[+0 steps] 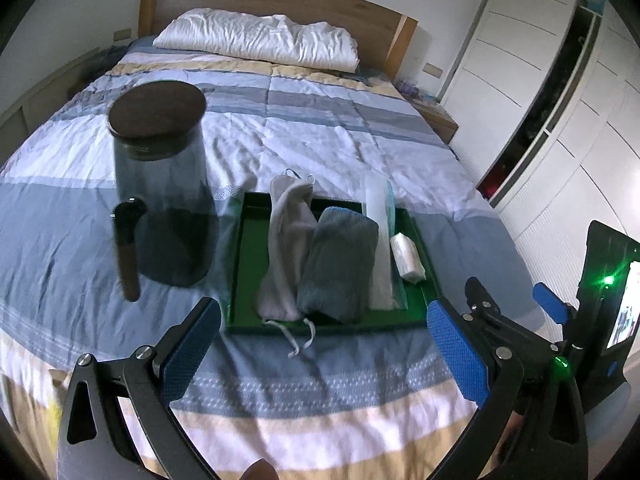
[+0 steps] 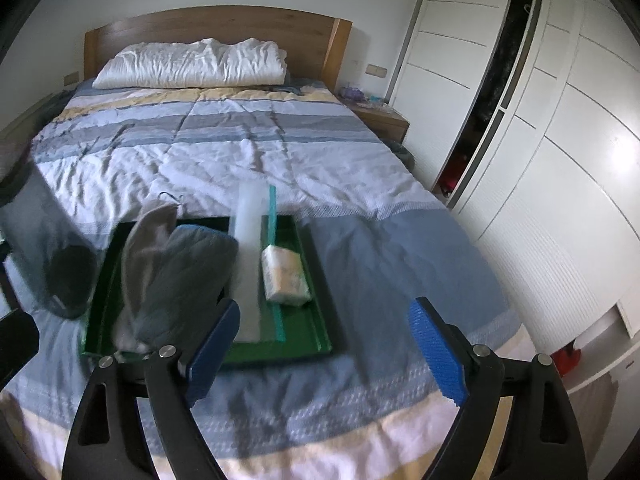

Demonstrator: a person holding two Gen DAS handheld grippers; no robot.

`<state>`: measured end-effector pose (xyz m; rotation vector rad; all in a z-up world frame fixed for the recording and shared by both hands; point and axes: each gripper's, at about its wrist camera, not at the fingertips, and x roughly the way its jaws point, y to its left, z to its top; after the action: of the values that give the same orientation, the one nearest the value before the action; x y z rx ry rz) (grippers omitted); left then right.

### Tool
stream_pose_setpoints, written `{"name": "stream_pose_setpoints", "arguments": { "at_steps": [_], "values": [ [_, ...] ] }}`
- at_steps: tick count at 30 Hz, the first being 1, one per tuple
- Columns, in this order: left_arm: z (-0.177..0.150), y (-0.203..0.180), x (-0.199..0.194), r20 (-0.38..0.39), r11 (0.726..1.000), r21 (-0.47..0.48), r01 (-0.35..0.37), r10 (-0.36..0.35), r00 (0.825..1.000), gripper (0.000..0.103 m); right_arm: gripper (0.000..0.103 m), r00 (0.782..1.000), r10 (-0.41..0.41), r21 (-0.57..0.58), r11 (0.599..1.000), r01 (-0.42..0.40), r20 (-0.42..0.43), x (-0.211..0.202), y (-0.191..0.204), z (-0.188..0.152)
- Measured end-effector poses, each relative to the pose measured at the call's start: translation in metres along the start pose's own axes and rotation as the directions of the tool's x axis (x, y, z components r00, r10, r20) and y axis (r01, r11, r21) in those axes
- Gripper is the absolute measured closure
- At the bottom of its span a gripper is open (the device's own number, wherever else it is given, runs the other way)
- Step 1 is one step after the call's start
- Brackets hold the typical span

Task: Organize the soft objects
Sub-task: 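Withdraw both grippers from the tray back toward the yellow towel and white cloth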

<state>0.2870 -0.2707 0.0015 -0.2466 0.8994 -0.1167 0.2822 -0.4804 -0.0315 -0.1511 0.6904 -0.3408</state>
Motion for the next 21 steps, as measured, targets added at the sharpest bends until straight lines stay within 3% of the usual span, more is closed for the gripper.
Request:
{"name": "stream_pose_setpoints", "arguments": {
  "at_steps": [7, 12, 16, 21],
  "values": [
    [-0.02, 0.007, -0.035, -0.031, 0.998, 0.034, 0.052, -0.051, 0.998, 0.002, 0.014, 1.0, 0.022, 0.024, 0.999, -0.022, -0.006, -0.043, 0.002, -0.025],
    [-0.051, 0.007, -0.058, -0.11, 0.982, 0.134, 0.132, -0.118, 0.987, 0.002, 0.014, 0.997, 0.02, 0.01, 1.0, -0.019, -0.07, -0.066, 0.006, -0.05],
    [-0.073, 0.026, -0.076, -0.147, 0.975, 0.189, 0.119, -0.092, 0.985, 0.002, 0.014, 0.992, 0.019, -0.016, 1.0, -0.021, -0.124, -0.08, 0.015, -0.065],
    [-0.087, 0.079, -0.095, -0.166, 0.984, 0.178, 0.029, 0.001, 0.986, 0.002, 0.014, 0.982, 0.054, -0.044, 0.997, -0.063, -0.18, -0.097, 0.042, -0.074]
  ]
}}
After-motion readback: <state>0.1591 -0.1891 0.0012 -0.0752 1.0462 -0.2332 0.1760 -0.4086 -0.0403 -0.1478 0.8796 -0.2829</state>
